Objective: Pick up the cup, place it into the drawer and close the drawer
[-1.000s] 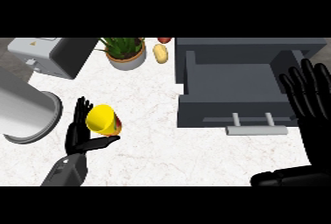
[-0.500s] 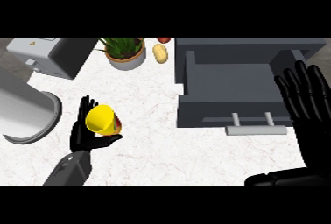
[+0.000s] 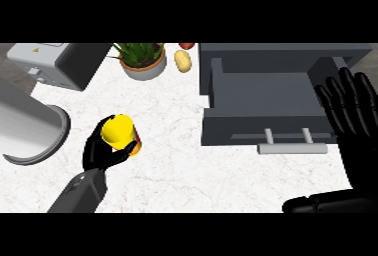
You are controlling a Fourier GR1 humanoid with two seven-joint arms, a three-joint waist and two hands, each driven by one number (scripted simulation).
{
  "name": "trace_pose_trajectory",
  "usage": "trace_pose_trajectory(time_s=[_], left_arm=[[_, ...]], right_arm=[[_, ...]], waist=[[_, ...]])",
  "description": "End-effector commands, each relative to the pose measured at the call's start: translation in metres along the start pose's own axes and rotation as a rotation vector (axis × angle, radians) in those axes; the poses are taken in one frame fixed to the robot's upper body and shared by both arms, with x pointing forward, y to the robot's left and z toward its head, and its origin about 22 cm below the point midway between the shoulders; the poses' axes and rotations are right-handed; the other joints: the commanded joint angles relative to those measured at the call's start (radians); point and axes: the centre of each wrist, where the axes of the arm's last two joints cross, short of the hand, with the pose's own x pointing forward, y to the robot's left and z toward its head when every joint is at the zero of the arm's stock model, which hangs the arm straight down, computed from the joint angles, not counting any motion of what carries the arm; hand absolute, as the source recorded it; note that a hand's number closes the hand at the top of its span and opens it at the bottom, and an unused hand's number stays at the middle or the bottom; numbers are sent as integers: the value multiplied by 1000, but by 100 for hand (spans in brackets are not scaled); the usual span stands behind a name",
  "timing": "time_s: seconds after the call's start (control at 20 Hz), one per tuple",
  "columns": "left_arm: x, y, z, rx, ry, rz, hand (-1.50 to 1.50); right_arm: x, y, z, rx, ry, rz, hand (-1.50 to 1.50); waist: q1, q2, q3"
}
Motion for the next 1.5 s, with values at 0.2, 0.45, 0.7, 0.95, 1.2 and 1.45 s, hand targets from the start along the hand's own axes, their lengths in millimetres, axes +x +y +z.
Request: trace_pose_trajectory(time_s=[0.2,0.45,0.7,0.95,1.2,1.45], left_arm=[[-9,-14,4,-36,-143,-28,150],[3,10,6,18,-197,-47,150],[5,13,17,11,-246,-79,150],[22,17,8,-75,-310,18,150],[58,-29,-25,-197,-313,-27,150],[85,-81,-25,-252,-311,14,150]], right_arm=[[5,5,-24,-23,-24,9,-150],[3,8,-10,-7,-5,-4,-150],[8,-5,-1,-32,-6,3,-150],[2,-16,-5,-25,2,19,-150],[-12,-10,7,-39,25,24,-150],[-1,-9,-3,-27,39,19,-150]], waist=[[2,1,0],[5,-2,0],[11,-5,1],[16,-5,1],[33,-13,4],[29,-11,3]])
